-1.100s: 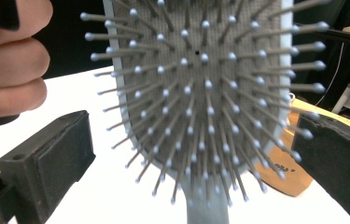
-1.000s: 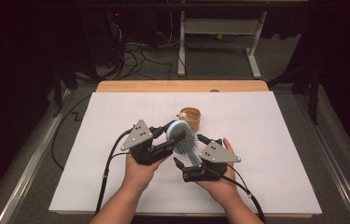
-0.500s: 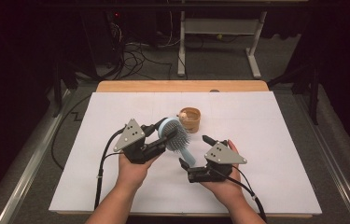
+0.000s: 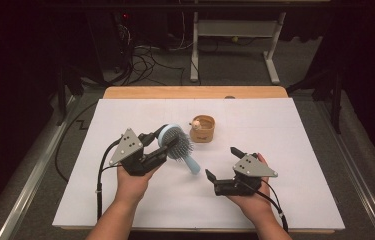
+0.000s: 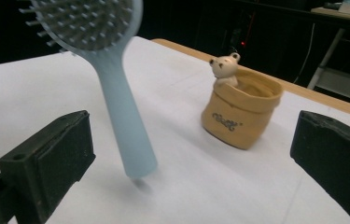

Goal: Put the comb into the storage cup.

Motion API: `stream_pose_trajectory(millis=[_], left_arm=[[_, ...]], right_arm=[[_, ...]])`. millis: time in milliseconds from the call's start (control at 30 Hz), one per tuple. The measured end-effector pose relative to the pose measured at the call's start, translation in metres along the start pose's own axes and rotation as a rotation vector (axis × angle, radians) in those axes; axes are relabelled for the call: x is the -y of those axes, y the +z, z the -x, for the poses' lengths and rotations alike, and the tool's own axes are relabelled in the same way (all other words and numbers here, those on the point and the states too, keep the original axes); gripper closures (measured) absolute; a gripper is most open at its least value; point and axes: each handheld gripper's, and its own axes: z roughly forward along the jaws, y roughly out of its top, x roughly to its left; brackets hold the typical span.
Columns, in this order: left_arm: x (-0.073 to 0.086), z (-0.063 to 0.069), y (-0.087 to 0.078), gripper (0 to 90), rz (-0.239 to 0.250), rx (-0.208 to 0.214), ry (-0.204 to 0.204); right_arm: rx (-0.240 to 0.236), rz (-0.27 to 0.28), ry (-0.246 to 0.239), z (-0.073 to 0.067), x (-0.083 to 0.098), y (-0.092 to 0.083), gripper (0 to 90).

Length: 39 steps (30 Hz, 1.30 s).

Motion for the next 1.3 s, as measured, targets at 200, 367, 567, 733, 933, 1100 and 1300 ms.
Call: stream_pose_trajectory(millis=[200,367,567,733,933,1100,1300], left_arm=[[0.003,-0.005,-0.004,58.6,-0.002,-0.013,0.008],[0.005,-0.007,-0.008,58.5,0.0,-0.025,0.005],[0.005,-0.012,-0.014,58.5,0.005,-0.04,0.006],[0.005,-0.015,-0.018,58.5,0.012,-0.052,0.002],[0.005,-0.018,-0.021,58.5,0.019,-0.059,0.0],[0.004,-0.019,-0.023,58.4,0.024,-0.064,0.005],[0.0,-0.017,-0.02,58.5,0.027,-0.063,0.01]], right_arm=[[0.025,-0.014,0.018,0.012,0.01,-0.008,0.2],[0.048,-0.018,0.049,0.022,0.018,-0.014,0.1],[0.074,-0.026,0.092,0.036,0.03,-0.022,0.2],[0.099,-0.023,0.105,0.044,0.036,-0.031,0.1],[0.122,-0.027,0.107,0.051,0.044,-0.041,0.2],[0.14,-0.02,0.121,0.057,0.05,-0.05,0.1],[0.153,-0.016,0.145,0.063,0.056,-0.059,0.1]])
